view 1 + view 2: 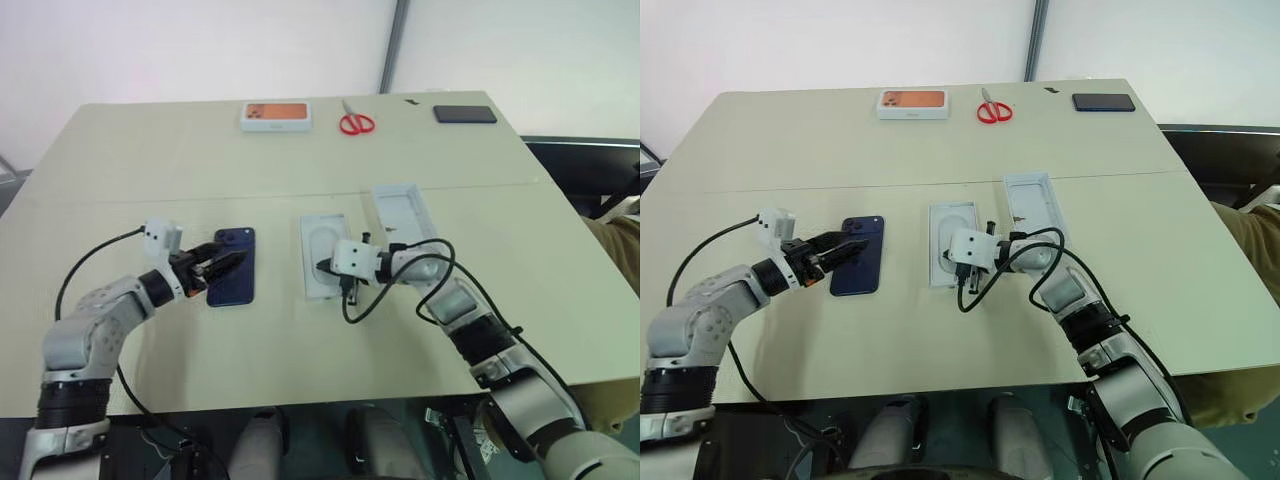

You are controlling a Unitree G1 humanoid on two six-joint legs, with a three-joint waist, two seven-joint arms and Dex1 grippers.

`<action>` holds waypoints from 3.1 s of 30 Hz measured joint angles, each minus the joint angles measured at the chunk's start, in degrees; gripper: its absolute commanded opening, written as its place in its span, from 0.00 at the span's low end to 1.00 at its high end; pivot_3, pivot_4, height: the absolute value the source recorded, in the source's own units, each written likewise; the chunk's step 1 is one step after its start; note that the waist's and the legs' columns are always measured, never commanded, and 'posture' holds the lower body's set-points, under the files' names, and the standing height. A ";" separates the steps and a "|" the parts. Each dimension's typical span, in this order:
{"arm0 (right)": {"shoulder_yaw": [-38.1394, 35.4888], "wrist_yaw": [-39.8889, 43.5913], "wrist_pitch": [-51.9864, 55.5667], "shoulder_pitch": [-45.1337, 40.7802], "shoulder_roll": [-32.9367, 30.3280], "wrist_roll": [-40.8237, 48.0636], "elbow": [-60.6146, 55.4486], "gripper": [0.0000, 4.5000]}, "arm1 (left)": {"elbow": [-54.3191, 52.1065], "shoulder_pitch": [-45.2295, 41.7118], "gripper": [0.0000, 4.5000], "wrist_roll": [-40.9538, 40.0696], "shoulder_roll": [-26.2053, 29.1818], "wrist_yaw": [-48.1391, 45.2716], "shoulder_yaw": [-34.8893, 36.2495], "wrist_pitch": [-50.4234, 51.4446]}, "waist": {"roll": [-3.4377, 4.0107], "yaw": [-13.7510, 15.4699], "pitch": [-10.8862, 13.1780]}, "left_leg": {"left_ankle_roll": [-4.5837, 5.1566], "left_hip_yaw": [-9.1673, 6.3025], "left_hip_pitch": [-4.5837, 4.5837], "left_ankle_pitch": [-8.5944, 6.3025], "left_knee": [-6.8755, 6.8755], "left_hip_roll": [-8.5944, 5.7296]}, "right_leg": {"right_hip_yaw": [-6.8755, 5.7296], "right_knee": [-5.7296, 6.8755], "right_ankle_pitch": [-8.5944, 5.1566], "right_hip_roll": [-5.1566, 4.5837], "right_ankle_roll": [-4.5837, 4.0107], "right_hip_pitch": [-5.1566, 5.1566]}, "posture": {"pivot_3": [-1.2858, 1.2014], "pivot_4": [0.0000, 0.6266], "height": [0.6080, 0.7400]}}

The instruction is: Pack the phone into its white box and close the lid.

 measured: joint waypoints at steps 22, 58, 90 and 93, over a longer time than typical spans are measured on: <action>8.19 -0.74 16.66 -11.46 15.29 -3.02 6.70 0.02 | 14.30 -4.84 0.77 -4.58 5.78 -2.22 5.00 17.58 | 0.01 -1.15 0.02 | -0.04 -0.15 -0.02 0.02 -0.09 -0.05 | -0.04 0.11 0.03 -0.11 -0.02 -0.10 | 0.52 0.24 1.00; 9.79 -1.32 16.69 -13.03 16.80 -7.41 10.26 0.02 | 12.65 -10.63 0.77 -4.83 -5.96 1.87 4.95 27.72 | 0.55 0.47 -0.49 | -0.04 -0.31 0.18 0.02 -0.05 -0.38 | -0.32 0.02 -0.03 -0.40 0.08 0.31 | 0.52 0.24 1.00; 9.77 -1.38 16.10 -11.56 16.30 -7.42 8.45 0.00 | 15.27 -9.97 0.01 -8.74 -8.85 3.65 8.84 30.68 | 0.37 0.10 -0.63 | -0.06 -0.46 0.17 0.03 -0.10 -0.38 | -0.37 -0.05 -0.04 -0.43 0.08 0.31 | 0.52 0.24 1.00; 9.36 -1.48 16.46 -10.93 16.32 -7.16 7.52 0.00 | 15.51 -9.96 0.01 -8.94 -8.88 3.86 9.24 31.06 | 0.37 0.07 -0.63 | -0.06 -0.48 0.17 0.03 -0.11 -0.38 | -0.36 -0.06 -0.04 -0.43 0.08 0.30 | 0.52 0.24 1.00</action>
